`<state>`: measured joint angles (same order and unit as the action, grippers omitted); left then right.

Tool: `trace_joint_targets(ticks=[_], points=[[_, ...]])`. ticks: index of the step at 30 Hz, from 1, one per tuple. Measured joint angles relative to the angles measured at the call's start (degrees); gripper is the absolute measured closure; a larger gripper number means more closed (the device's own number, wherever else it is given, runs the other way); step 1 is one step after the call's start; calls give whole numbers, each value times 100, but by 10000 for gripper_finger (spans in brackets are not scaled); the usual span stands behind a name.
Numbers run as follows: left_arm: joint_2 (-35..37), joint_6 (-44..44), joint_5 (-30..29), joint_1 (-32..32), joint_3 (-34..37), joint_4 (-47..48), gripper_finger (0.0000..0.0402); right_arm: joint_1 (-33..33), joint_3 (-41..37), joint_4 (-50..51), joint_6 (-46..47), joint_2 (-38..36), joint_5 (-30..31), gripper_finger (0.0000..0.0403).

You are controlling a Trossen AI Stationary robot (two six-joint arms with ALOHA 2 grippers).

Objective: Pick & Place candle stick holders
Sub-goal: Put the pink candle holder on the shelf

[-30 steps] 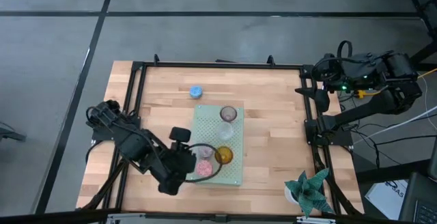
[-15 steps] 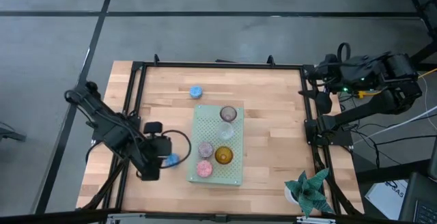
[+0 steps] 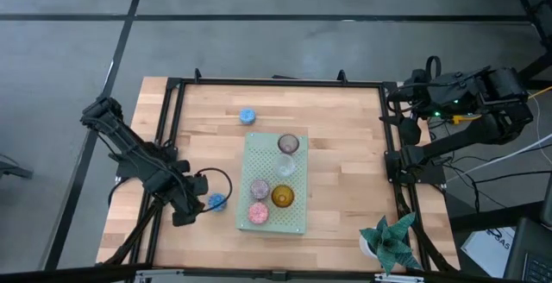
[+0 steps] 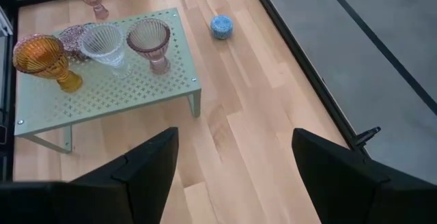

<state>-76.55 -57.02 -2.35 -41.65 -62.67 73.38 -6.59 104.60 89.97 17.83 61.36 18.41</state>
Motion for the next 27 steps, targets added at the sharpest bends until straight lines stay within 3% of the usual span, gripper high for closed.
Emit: trace_joint_targets(ticks=[11,20,27], points=[[-2,-580,-6,0,704,-1106,258,-1,1,-3,-335,0,-7,114],[-6,-996,59,10,1001,-984,258,-1,0,-13,-350,0,-169,114],[-4,-1059,63,24,735,-1015,265,-1,0,-13,-352,0,-345,114]])
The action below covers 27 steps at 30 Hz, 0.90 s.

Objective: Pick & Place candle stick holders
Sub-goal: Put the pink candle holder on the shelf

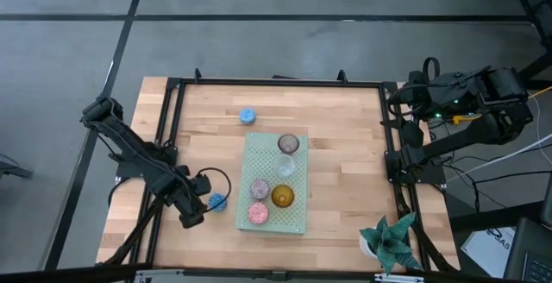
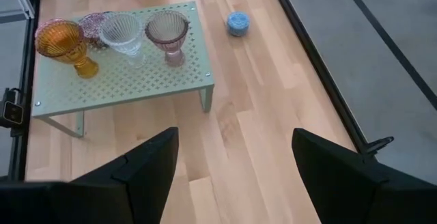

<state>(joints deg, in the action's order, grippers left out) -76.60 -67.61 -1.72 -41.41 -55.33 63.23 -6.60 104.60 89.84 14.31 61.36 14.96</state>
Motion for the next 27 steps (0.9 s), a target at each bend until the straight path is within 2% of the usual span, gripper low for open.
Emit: trace_joint_targets(ticks=[5,10,16,21,27], points=[[0,-73,-6,0,-350,384,274,0,0,0,-123,0,0,114],[5,-500,-90,-147,-782,1585,283,1,0,-2,-131,0,0,115],[202,-1331,-151,-498,-619,1988,283,0,0,-2,-109,0,-2,115],[472,-2082,-156,-555,-314,1916,257,0,0,-2,-129,0,-2,115],[650,-2271,-29,-533,18,1812,207,1,0,-2,-129,0,-2,115]])
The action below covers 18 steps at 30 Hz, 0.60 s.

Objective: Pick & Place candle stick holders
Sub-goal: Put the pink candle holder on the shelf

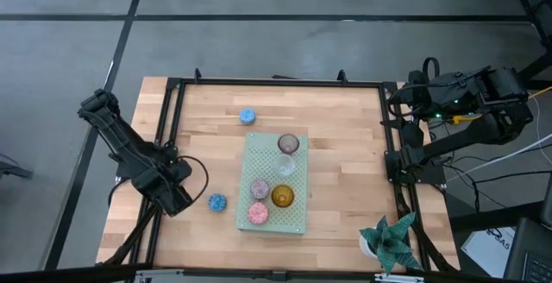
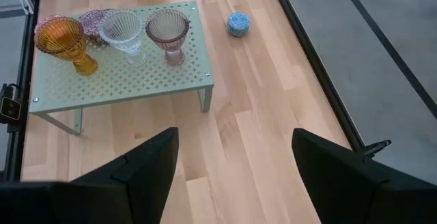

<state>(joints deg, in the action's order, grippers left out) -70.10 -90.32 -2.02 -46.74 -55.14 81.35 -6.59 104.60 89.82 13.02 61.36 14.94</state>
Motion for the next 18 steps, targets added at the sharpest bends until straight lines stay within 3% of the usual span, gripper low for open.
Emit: trace_joint_targets(ticks=[5,11,15,18], points=[[2,34,18,0,342,-189,181,-1,0,-2,-2,0,0,115],[0,82,44,0,673,-244,178,-2,0,-2,-2,0,0,115],[0,154,6,0,814,-436,202,-1,1,-2,-2,0,0,115],[0,354,4,0,845,-532,246,0,0,-2,-2,0,0,115]])
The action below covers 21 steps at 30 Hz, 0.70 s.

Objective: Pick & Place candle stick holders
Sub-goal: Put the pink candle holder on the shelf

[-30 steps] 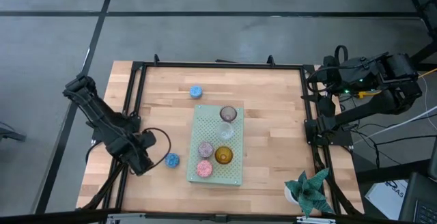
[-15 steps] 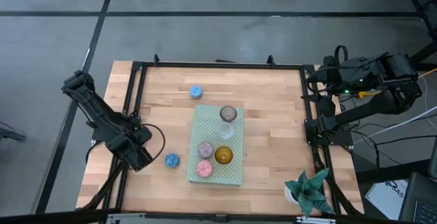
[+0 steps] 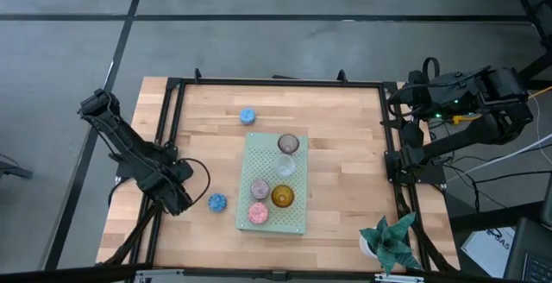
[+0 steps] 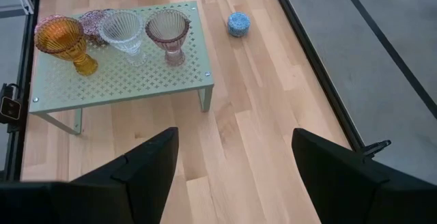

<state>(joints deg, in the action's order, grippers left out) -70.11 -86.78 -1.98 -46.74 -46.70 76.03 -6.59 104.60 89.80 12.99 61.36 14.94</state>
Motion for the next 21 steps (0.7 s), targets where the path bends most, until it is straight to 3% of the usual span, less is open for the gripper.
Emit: trace_joint_targets(ticks=[6,7,12,21], points=[[0,251,10,0,-6,-274,377,-1,0,-16,-79,0,0,114],[2,220,9,0,-7,-281,384,0,1,-42,-136,0,0,114],[0,297,4,2,-227,-338,390,-1,0,-84,-173,0,1,114],[0,769,-25,2,-1301,-128,392,-2,0,-83,-173,0,0,114]])
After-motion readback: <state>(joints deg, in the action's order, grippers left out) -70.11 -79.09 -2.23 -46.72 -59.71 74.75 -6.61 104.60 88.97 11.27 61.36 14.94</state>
